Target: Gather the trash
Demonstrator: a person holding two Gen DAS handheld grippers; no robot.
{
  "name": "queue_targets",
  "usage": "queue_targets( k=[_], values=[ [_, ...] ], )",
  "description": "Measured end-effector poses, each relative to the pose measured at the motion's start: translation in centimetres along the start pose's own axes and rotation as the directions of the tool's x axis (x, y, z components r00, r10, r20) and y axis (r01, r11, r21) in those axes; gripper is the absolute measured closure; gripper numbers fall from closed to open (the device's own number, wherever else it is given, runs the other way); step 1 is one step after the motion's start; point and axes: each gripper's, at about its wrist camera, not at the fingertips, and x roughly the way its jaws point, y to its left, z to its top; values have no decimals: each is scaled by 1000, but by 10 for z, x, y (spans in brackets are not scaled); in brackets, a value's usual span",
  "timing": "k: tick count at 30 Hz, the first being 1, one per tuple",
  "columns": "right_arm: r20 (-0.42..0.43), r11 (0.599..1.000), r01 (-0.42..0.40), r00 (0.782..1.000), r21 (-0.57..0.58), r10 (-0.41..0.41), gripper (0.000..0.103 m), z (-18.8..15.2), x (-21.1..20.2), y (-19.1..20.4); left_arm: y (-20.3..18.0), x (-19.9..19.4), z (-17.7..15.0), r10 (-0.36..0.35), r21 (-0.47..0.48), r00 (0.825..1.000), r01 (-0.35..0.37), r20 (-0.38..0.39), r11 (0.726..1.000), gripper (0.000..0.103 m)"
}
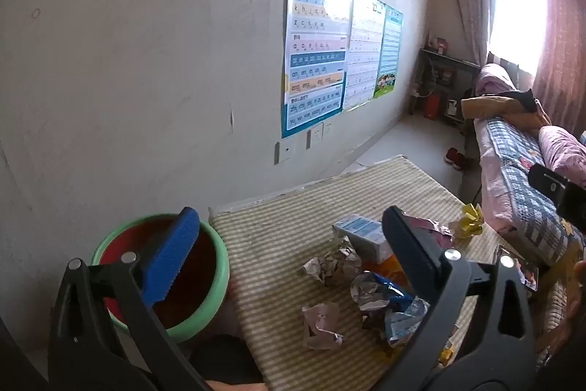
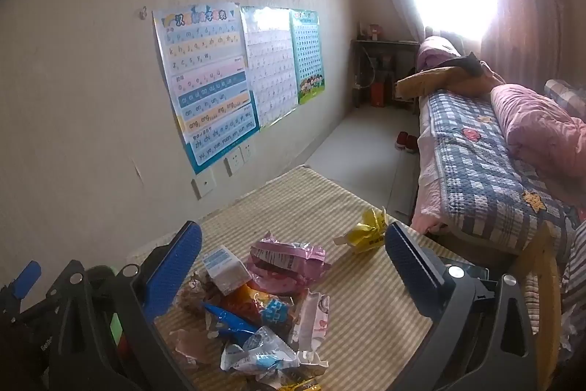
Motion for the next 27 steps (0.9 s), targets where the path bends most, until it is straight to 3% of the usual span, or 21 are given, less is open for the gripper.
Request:
queue_targets(
  k=[7, 23, 27],
  values=[
    [8, 1000, 7, 1000, 2, -7, 7, 0, -2, 1, 3, -1, -1, 2, 18, 1000, -2, 17, 1000, 5],
    [-13, 1000, -8, 1000, -1, 8, 7, -8, 2, 6, 13, -5, 4, 53, -45, 998, -51, 39, 998, 5],
    [-19, 1000, -13, 1000, -2, 13, 7, -8, 2, 9, 12, -5, 7, 15, -37, 1000, -14, 13, 999, 5]
  ],
)
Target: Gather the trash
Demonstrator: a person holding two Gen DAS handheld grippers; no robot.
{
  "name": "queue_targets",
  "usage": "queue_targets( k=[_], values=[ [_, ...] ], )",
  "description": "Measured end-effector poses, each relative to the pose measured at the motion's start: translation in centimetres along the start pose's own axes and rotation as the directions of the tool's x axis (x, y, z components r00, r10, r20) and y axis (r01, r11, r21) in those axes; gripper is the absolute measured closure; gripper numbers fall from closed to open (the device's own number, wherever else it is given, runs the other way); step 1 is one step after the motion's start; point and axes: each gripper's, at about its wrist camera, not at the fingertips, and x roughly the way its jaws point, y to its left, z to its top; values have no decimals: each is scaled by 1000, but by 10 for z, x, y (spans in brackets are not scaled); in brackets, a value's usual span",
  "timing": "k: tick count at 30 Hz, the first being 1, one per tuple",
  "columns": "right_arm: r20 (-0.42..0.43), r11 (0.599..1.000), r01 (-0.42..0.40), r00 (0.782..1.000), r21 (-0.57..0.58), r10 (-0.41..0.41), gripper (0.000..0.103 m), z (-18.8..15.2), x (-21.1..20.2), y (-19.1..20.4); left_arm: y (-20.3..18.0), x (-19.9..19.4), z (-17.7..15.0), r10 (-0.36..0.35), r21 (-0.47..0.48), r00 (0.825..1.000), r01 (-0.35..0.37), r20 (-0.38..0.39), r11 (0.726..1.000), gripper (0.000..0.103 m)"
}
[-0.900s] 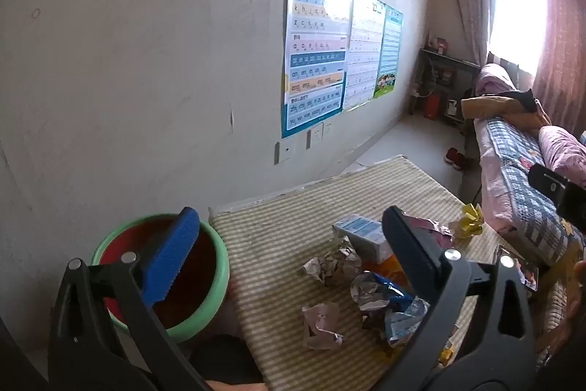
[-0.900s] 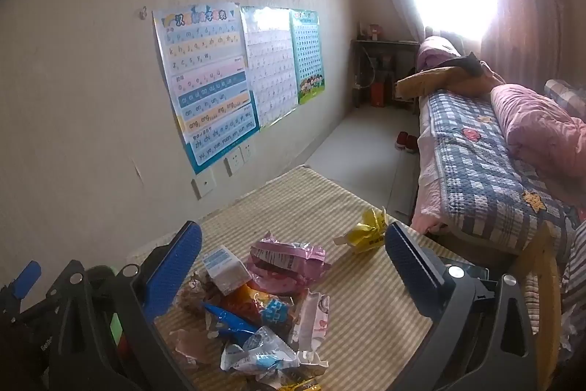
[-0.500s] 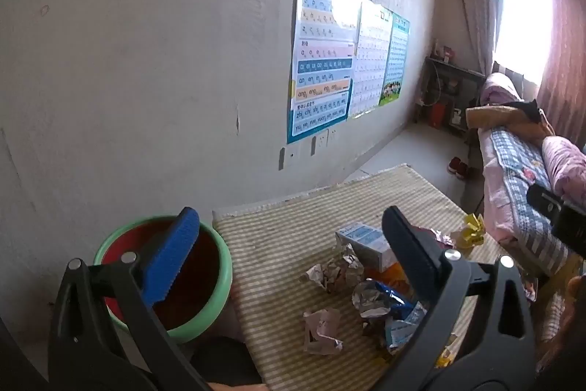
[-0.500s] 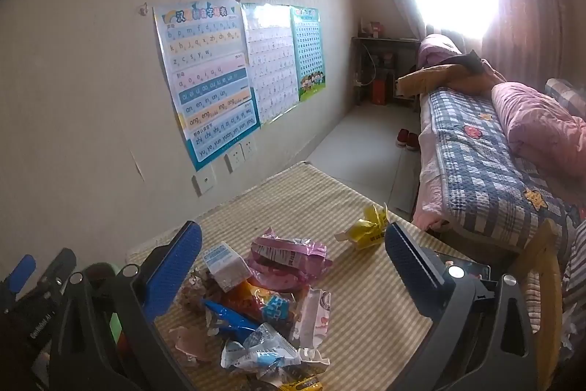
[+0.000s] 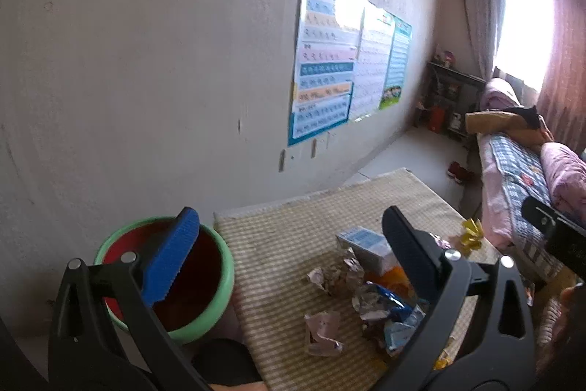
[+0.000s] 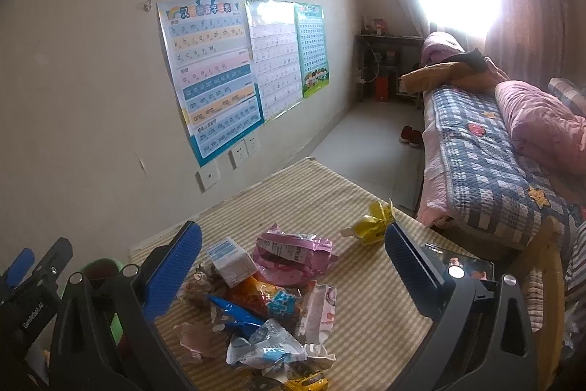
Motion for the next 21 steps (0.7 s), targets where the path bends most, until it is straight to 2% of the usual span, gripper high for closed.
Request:
queue_targets(
  k=[12, 18, 21],
  values=[
    [-4, 1000, -7, 1000, -4, 7, 7, -1, -1, 3, 0, 0, 3, 10, -10, 1000, -10, -4, 1000, 5],
    [-7, 1000, -7, 1000, -1, 7, 7, -2, -2, 3, -9, -6, 1, 70, 52, 995, -74, 65, 996, 5],
    [-10, 1000, -7, 1000, -2, 7, 7, -3, -2, 4, -9, -7, 1, 56, 61, 996, -61, 75, 996, 5]
  ],
)
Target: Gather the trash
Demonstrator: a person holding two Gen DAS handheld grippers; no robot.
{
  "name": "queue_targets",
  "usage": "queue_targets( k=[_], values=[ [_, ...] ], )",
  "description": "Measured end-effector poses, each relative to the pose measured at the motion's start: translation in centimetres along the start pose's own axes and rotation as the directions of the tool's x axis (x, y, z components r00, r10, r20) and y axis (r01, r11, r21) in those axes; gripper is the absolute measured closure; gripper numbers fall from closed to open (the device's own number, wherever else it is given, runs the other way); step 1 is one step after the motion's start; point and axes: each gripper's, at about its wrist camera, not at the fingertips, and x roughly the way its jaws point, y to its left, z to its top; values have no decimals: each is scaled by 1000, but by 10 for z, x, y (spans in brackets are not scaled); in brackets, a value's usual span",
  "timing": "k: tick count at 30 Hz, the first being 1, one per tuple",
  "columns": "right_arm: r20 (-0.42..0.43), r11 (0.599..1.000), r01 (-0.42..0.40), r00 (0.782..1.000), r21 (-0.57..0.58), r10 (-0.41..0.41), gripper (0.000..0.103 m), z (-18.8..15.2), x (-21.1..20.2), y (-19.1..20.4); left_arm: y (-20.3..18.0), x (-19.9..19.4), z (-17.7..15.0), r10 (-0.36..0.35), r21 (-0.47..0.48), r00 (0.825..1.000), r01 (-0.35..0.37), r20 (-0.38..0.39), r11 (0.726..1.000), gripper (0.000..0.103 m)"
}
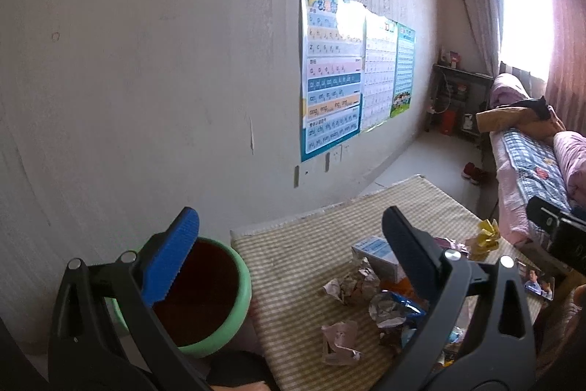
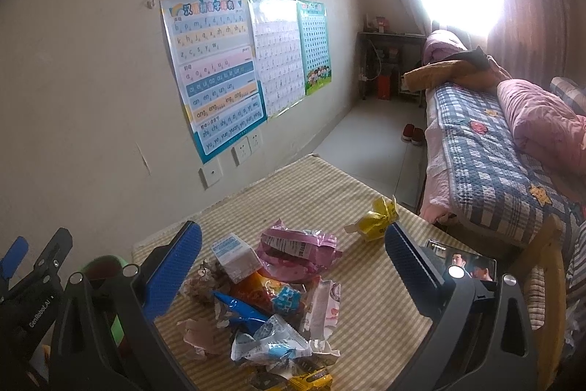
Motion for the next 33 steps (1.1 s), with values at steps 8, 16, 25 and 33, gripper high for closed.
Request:
queue_targets(
  k=[8, 16, 25, 33],
  values=[
    [-5, 1000, 2, 1000, 5, -2, 7, -2, 1, -2, 6, 6, 0, -45, -35, 998, 43, -52, 998, 5],
    [-7, 1000, 2, 1000, 6, -2, 7, -3, 1, -2, 7, 6, -2, -38, -45, 997, 36, -60, 998, 5],
    [-11, 1000, 2, 1000, 7, -2, 7, -4, 1, -2, 5, 5, -3, -36, -32, 997, 34, -62, 999, 5],
    [-22, 1000, 5, 1000, 10, -5, 7, -7, 5, -4, 6, 7, -4, -26, -28, 997, 24, -70, 999, 5]
  ],
)
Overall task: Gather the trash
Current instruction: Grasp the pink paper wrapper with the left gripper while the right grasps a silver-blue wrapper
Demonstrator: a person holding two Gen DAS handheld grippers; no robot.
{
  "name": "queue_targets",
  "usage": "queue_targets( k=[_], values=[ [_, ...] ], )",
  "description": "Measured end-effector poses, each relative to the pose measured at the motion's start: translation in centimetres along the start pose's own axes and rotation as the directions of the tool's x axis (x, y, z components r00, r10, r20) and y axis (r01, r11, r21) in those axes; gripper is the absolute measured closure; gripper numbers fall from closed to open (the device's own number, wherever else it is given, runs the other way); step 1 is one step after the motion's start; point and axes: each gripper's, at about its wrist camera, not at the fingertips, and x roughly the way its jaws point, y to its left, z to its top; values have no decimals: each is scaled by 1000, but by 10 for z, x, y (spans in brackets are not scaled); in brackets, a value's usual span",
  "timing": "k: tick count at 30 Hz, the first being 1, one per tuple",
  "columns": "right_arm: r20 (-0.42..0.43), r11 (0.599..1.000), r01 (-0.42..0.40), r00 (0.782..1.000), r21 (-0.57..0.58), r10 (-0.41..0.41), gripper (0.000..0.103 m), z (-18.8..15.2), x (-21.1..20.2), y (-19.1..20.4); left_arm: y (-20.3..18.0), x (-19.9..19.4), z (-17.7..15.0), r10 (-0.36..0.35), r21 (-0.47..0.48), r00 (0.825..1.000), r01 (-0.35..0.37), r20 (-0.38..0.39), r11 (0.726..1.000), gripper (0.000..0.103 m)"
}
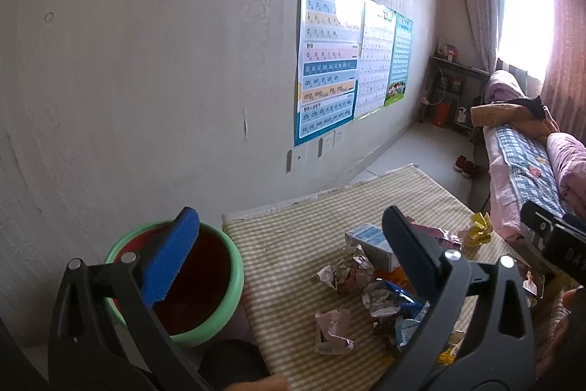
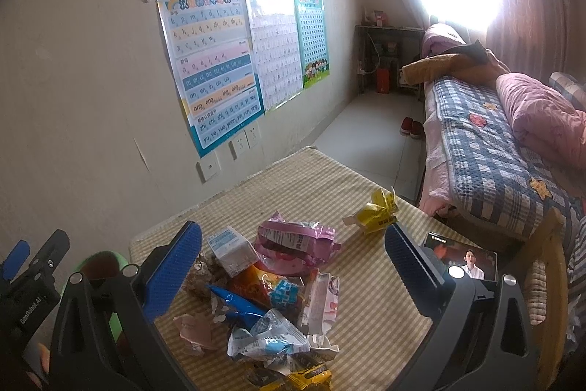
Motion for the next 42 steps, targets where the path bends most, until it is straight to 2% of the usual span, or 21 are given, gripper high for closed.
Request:
queue_targets(
  k=[8, 12, 14, 15, 16, 18, 19, 20, 21, 24, 26, 27, 29, 31, 34, 35, 36, 38, 42],
  values=[
    [-28, 1000, 6, 1000, -7, -6, 7, -7, 9, -2, 0, 7, -6, -16, 43, 999, 17, -28, 999, 5],
    [-67, 1000, -1, 998, -21, -1, 7, -16, 19, -4, 2, 19, -20, -8, 78, 997, 13, -75, 997, 5],
    [-98, 999, -5, 995, -37, 1, 7, -27, 25, -7, 1, 30, -33, -33, 101, 992, 45, -121, 994, 5],
    [-110, 999, -4, 994, -43, -1, 7, -32, 27, -8, -1, 37, -40, -55, 108, 986, 73, -156, 991, 5],
    [-135, 999, -1, 991, -50, -6, 7, -40, 31, -12, -2, 49, -51, -91, 105, 969, 117, -230, 988, 5],
    [-176, 998, 8, 984, -56, -18, 7, -53, 36, -17, -4, 65, -65, -147, 75, 938, 179, -314, 981, 6],
    [-193, 998, 15, 981, -55, -25, 7, -57, 37, -20, -5, 75, -75, -173, 50, 916, 204, -362, 978, 10],
    [-201, 998, 20, 979, -53, -30, 7, -61, 38, -23, -7, 81, -79, -178, 41, 906, 209, -385, 977, 15],
    [-211, 998, 25, 977, -49, -35, 7, -64, 39, -26, -8, 91, -86, -186, 28, 887, 217, -422, 976, 18],
    [-242, 999, 30, 969, -32, -37, 7, -70, 44, -34, -14, 111, -98, -195, 18, 854, 232, -482, 973, 35],
    [-262, 999, 23, 965, -31, -31, 7, -72, 47, -35, -20, 126, -108, -195, 30, 828, 247, -525, 969, 58],
    [-273, 999, 18, 962, -30, -25, 7, -73, 49, -35, -21, 130, -111, -196, 31, 818, 253, -540, 967, 63],
    [-285, 1000, 1, 958, -24, -8, 7, -72, 51, -33, -25, 141, -118, -211, 21, 788, 272, -579, 962, 67],
    [-303, 1000, -22, 953, -18, 16, 7, -74, 53, -30, -27, 146, -123, -211, 17, 769, 277, -603, 961, 67],
    [-323, 999, -45, 946, -24, 35, 7, -75, 57, -24, -29, 148, -128, -215, 11, 758, 281, -616, 960, 67],
    [-330, 998, -50, 943, -25, 39, 7, -76, 58, -22, -29, 148, -129, -224, 6, 752, 289, -620, 957, 72],
    [-343, 998, -60, 938, -25, 47, 7, -76, 61, -20, -29, 148, -129, -233, -1, 749, 296, -620, 955, 72],
    [-373, 997, -77, 926, -23, 63, 7, -78, 66, -16, -27, 146, -127, -238, -12, 749, 294, -618, 956, 74],
    [-462, 994, -113, 882, -11, 95, 7, -88, 81, -9, -17, 134, -117, -273, -51, 762, 301, -587, 952, 75]
  ],
)
